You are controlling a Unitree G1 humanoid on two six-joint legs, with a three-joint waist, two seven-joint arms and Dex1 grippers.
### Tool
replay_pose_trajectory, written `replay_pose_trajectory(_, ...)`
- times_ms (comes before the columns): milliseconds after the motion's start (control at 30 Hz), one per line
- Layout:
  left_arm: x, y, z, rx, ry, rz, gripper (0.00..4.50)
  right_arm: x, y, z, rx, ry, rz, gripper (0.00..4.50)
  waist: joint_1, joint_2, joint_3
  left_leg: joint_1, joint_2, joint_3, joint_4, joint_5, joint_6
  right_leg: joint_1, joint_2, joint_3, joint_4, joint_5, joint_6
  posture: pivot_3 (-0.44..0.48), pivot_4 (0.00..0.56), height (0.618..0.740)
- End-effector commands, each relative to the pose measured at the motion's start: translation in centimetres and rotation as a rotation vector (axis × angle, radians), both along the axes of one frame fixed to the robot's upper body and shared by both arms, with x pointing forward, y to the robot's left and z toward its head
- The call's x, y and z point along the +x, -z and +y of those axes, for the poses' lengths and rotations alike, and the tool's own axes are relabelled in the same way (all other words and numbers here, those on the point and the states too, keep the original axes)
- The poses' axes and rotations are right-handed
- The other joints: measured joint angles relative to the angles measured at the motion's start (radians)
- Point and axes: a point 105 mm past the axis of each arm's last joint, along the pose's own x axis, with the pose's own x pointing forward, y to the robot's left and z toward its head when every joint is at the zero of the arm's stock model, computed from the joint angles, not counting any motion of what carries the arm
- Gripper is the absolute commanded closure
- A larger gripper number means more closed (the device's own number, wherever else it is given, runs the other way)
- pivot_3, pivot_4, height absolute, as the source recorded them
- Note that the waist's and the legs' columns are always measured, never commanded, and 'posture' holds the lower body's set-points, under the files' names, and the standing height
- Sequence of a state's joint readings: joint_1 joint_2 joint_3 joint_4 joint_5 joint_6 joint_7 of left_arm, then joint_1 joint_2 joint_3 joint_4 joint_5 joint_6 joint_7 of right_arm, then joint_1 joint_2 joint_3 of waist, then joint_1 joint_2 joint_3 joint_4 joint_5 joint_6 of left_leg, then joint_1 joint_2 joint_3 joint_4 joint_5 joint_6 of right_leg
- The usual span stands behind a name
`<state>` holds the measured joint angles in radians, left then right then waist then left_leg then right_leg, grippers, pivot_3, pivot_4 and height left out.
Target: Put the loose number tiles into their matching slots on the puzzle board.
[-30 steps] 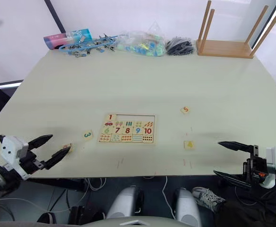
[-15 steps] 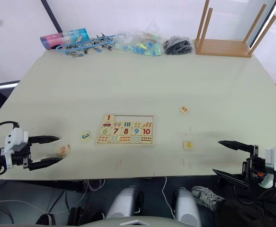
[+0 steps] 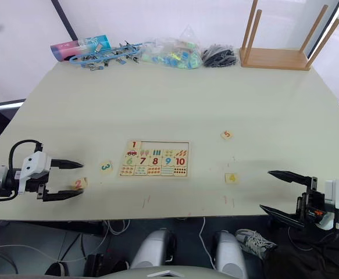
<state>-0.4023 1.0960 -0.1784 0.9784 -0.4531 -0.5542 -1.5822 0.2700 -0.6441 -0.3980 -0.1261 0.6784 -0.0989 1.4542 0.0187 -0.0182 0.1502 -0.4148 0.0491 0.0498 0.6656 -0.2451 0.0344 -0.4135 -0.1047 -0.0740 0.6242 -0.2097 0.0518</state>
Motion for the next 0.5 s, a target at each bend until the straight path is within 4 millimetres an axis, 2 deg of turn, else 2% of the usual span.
replay_pose_trajectory(33,-0.8,0.2,0.3,-0.010,0.000,0.070,0.03,-0.1,-0.8,0.0,-0.013,-0.011,-0.034,0.00,0.000,0.000,0.000,0.000,0.000,0.000,0.000,0.000,0.000,0.000,0.000,0.000,0.000,0.000,0.000,0.000,0.150,0.737)
replay_pose_trajectory(200,-1.7,0.7,1.1,-0.018,-0.036,0.094,0.03,-0.2,-0.8,-0.1,-0.017,-0.013,-0.033,0.00,-0.002,0.000,0.000,0.000,0.000,0.000,0.000,0.000,0.000,0.000,0.000,0.000,0.000,0.000,0.000,0.000,0.150,0.737)
replay_pose_trajectory(500,-2.0,1.4,1.2,-0.053,-0.065,0.081,0.03,0.1,-0.9,-0.4,-0.027,-0.013,-0.040,0.00,-0.003,0.000,0.000,0.001,0.001,0.001,0.000,0.000,0.000,0.000,0.000,0.000,0.000,0.000,0.000,0.000,0.150,0.737)
